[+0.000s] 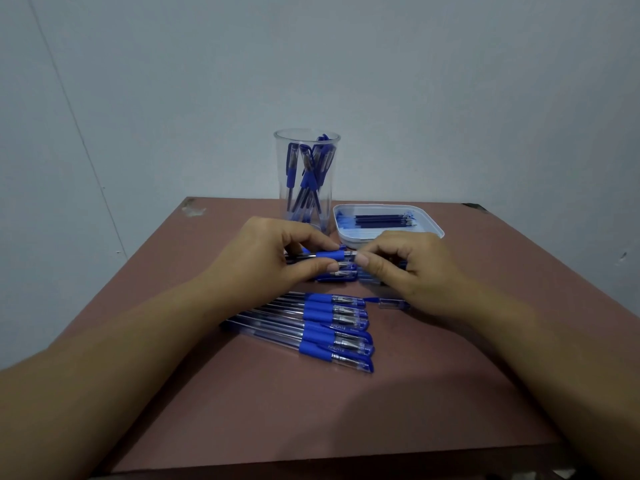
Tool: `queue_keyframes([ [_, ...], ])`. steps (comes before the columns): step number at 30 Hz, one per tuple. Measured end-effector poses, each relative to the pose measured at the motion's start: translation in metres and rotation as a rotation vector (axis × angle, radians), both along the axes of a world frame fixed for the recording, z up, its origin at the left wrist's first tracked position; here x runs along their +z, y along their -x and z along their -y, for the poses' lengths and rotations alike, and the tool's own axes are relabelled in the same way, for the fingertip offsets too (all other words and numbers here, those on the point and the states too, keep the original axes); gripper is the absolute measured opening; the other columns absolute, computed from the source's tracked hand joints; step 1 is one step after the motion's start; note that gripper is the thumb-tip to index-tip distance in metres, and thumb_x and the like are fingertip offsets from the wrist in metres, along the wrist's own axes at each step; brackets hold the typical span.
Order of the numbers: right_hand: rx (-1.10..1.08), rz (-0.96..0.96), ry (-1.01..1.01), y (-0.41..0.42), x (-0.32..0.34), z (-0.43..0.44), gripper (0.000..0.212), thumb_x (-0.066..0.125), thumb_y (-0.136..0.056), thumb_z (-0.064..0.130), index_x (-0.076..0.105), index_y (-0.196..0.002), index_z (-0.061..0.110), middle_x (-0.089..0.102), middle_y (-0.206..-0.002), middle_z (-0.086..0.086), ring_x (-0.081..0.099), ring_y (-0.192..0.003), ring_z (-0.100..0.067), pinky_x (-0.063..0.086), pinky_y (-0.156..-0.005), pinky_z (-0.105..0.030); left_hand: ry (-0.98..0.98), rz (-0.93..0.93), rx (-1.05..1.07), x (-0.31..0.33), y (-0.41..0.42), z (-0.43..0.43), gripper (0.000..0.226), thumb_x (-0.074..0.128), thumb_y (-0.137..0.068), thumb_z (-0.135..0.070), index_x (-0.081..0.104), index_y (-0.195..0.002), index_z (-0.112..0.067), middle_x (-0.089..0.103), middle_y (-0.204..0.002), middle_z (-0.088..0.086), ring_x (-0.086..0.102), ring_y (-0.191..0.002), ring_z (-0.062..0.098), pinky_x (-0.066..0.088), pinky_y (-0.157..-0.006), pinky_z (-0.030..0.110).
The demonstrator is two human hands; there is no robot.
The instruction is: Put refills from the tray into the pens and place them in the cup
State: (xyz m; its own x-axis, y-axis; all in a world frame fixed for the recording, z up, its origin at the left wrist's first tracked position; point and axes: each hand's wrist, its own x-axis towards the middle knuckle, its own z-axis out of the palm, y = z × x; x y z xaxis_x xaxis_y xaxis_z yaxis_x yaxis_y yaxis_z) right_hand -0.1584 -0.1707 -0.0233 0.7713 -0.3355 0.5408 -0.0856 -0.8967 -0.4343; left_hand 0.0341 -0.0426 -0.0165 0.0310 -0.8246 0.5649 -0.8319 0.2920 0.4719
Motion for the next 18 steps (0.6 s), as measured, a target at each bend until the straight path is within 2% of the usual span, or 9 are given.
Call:
queue_keyframes([
  [2,0.011,0.031,-0.008,0.0000,0.0003,-0.0005,0.022,0.068,-0.087,0.035,0.064,-0.108,0.036,0.065,-0.084,0.015,0.061,-0.075,-0.008,0.048,-0.064,-0.017,-0.005,0.005,0.006,0.0000,-0.0004,0.0002,0.020,0.073,-0.075,-0.043,0.070,-0.095,-0.045,0.067,-0.077,-0.025,0.062,-0.069,0.004,0.044,-0.059,0.009],
  [4,0.012,0.052,0.023,-0.0002,-0.0002,-0.0009,0.024,0.073,-0.085,0.024,0.061,-0.102,0.036,0.062,-0.080,0.015,0.059,-0.072,-0.010,0.046,-0.062,-0.016,-0.008,0.009,0.010,-0.0005,-0.0009,0.0008,0.020,0.075,-0.076,-0.041,0.071,-0.095,-0.043,0.067,-0.077,-0.026,0.062,-0.069,0.004,0.044,-0.059,0.010],
  [5,0.008,0.047,0.030,-0.0008,0.0002,-0.0017,0.020,0.072,-0.086,0.023,0.062,-0.098,0.035,0.062,-0.079,0.016,0.058,-0.071,-0.009,0.045,-0.062,-0.016,-0.008,0.010,0.009,-0.0007,-0.0010,0.0010,0.020,0.074,-0.075,-0.043,0.072,-0.095,-0.042,0.066,-0.076,-0.027,0.062,-0.070,0.004,0.044,-0.059,0.010],
  [7,-0.006,0.020,0.027,-0.0012,0.0001,0.0007,0.003,0.065,-0.089,0.033,0.066,-0.092,0.033,0.064,-0.078,0.016,0.059,-0.072,-0.007,0.043,-0.061,-0.016,-0.009,0.014,0.003,-0.0007,-0.0009,0.0011,0.024,0.069,-0.073,-0.051,0.071,-0.095,-0.044,0.066,-0.077,-0.027,0.062,-0.071,0.004,0.045,-0.060,0.011],
  [10,-0.001,-0.003,0.010,-0.0002,-0.0013,0.0017,0.012,0.059,-0.089,0.042,0.067,-0.097,0.038,0.066,-0.081,0.014,0.061,-0.074,-0.007,0.046,-0.062,-0.019,-0.004,0.014,0.000,-0.0009,-0.0008,0.0012,0.026,0.065,-0.072,-0.054,0.070,-0.096,-0.044,0.069,-0.081,-0.024,0.063,-0.072,0.005,0.047,-0.061,0.012],
  [12,0.027,0.021,-0.012,0.0007,0.0001,-0.0010,0.023,0.068,-0.086,0.036,0.058,-0.104,0.045,0.064,-0.082,0.014,0.060,-0.073,-0.009,0.046,-0.063,-0.015,-0.001,0.007,0.002,-0.0007,-0.0009,0.0009,0.025,0.066,-0.072,-0.053,0.070,-0.096,-0.044,0.069,-0.081,-0.025,0.064,-0.071,0.006,0.047,-0.060,0.012],
  [14,0.024,0.048,0.008,0.0010,-0.0001,-0.0014,0.029,0.073,-0.085,0.022,0.057,-0.099,0.042,0.062,-0.080,0.015,0.058,-0.071,-0.010,0.046,-0.062,-0.015,0.001,0.006,0.005,-0.0007,-0.0010,0.0009,0.026,0.067,-0.073,-0.051,0.073,-0.097,-0.041,0.068,-0.079,-0.025,0.063,-0.069,0.006,0.046,-0.059,0.012],
  [16,-0.001,0.047,0.033,-0.0004,-0.0008,0.0001,0.017,0.072,-0.086,0.020,0.063,-0.094,0.033,0.061,-0.078,0.016,0.057,-0.070,-0.008,0.043,-0.062,-0.014,0.001,0.004,0.007,-0.0011,-0.0013,0.0012,0.027,0.068,-0.072,-0.051,0.073,-0.096,-0.040,0.067,-0.076,-0.027,0.062,-0.069,0.006,0.045,-0.059,0.011],
  [18,-0.008,0.040,0.047,-0.0006,-0.0007,0.0017,0.007,0.067,-0.088,0.030,0.069,-0.094,0.028,0.063,-0.079,0.016,0.058,-0.072,-0.005,0.042,-0.062,-0.013,0.000,-0.004,0.007,-0.0011,-0.0011,0.0013,0.025,0.068,-0.071,-0.051,0.072,-0.095,-0.042,0.068,-0.076,-0.026,0.063,-0.069,0.006,0.045,-0.059,0.011],
])
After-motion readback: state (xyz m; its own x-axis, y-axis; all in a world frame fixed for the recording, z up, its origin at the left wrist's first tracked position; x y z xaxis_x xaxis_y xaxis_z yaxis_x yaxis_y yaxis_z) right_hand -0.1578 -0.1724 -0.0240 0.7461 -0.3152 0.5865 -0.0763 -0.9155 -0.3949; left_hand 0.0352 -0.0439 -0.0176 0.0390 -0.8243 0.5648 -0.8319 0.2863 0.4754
